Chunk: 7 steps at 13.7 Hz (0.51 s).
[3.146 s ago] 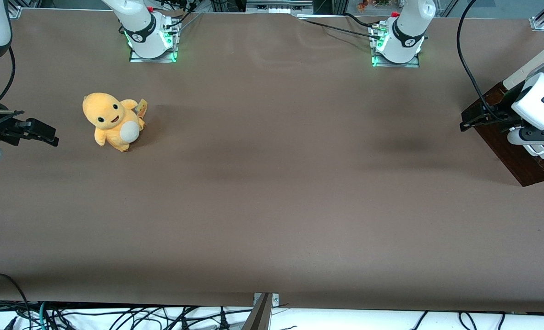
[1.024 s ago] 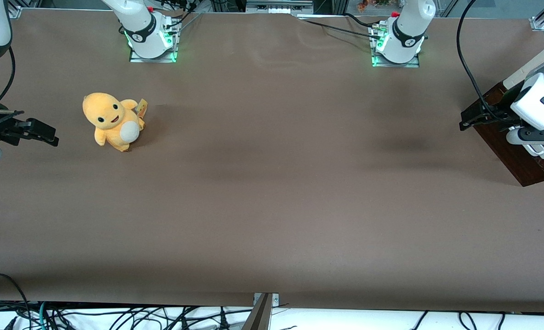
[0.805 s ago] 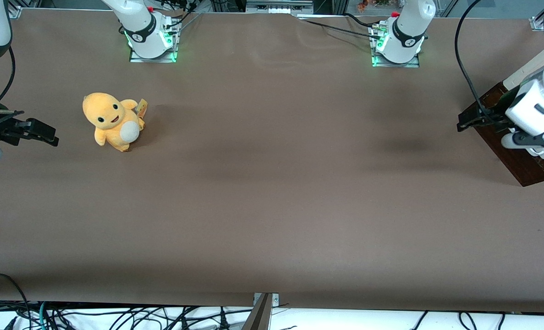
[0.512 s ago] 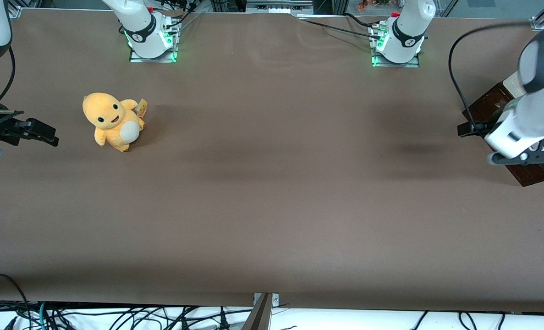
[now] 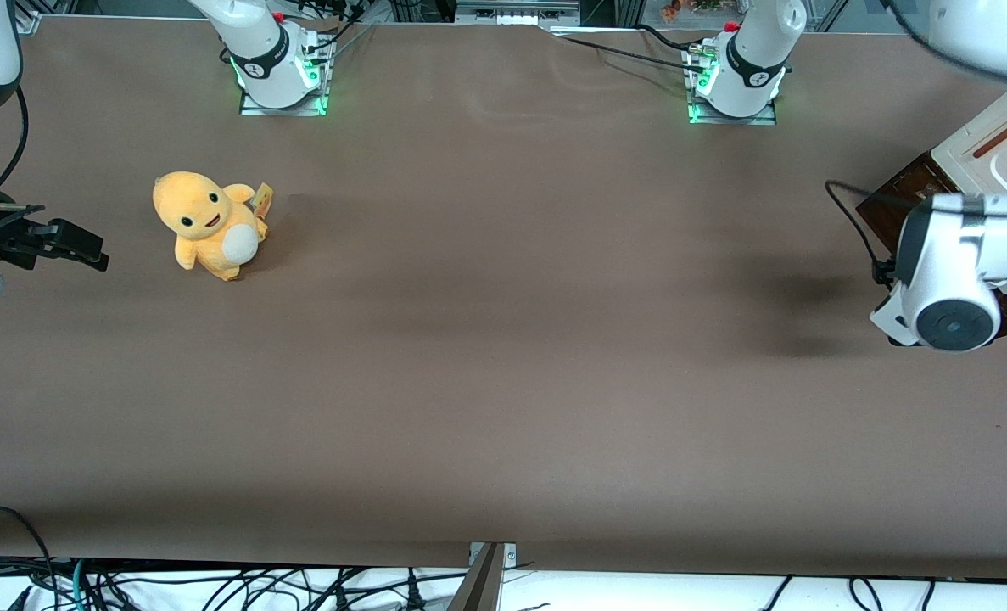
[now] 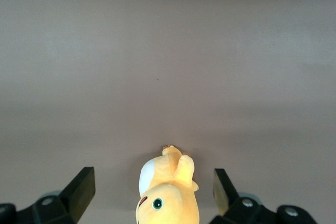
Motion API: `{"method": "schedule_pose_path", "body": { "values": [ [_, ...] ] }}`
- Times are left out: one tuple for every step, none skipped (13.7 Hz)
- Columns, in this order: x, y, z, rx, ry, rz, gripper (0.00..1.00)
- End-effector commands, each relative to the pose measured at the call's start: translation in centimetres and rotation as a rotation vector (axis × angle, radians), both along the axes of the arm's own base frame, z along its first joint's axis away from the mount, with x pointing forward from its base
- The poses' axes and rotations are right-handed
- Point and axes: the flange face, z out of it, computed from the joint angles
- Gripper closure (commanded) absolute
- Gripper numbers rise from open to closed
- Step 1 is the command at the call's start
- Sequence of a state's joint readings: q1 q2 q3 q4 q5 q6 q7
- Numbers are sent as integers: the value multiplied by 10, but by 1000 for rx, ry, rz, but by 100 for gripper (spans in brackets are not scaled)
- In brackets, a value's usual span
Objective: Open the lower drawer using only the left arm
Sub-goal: 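Move the left gripper down toward the lower drawer's white handle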
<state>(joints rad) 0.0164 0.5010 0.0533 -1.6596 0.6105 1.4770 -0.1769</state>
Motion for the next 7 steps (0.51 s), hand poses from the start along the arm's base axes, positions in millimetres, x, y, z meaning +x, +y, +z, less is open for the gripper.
{"method": "schedule_pose_path", "body": {
  "values": [
    [1, 22, -47, 189, 53, -8, 0],
    [1, 24, -60, 221, 68, -20, 0],
    [-1, 31, -66, 238, 77, -20, 0],
    [-3, 36, -69, 256, 87, -29, 0],
    [-4, 42, -76, 284, 97, -40, 0],
    [-4, 46, -86, 319, 104, -53, 0],
    [-6, 59, -94, 360, 110, -59, 0]
  ]
}}
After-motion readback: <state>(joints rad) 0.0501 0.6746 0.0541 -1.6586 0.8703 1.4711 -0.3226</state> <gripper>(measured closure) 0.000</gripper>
